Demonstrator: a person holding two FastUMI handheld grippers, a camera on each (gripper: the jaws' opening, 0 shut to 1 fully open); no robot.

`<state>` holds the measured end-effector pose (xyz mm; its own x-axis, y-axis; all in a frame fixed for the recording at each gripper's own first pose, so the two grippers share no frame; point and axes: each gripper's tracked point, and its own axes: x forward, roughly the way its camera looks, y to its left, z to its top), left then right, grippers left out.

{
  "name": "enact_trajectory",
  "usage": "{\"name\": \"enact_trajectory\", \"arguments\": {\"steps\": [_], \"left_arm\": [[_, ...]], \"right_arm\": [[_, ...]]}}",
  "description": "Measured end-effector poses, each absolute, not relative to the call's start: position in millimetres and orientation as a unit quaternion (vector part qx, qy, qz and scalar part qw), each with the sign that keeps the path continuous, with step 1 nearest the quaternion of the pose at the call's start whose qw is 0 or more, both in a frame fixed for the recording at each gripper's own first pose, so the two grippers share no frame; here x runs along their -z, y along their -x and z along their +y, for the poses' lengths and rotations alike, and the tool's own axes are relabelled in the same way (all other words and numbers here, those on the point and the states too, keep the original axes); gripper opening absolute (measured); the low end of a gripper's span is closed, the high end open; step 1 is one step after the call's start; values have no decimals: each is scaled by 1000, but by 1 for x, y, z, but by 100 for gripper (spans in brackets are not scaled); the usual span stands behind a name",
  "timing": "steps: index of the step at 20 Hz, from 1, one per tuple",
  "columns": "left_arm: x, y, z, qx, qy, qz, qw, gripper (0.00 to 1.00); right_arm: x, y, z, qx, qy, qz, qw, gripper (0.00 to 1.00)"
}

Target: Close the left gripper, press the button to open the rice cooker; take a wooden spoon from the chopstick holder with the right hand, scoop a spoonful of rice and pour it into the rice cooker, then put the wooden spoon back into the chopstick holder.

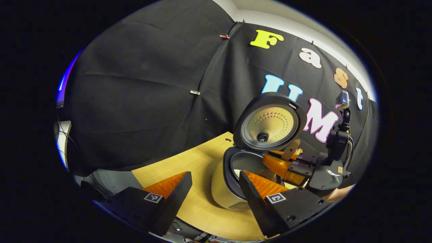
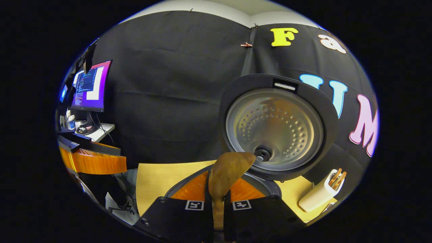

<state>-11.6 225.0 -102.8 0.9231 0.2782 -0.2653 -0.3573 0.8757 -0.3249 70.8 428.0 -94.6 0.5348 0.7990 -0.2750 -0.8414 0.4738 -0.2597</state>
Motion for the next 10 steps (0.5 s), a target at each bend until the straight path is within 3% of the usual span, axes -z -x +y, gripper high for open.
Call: {"name": "enact_trajectory", "arguments": {"steps": [10], "left_arm": [[93,11,205,-148,180,98,968,95]], "right_arm": [[24,-109,373,-376,-20,100,921,16]]}}
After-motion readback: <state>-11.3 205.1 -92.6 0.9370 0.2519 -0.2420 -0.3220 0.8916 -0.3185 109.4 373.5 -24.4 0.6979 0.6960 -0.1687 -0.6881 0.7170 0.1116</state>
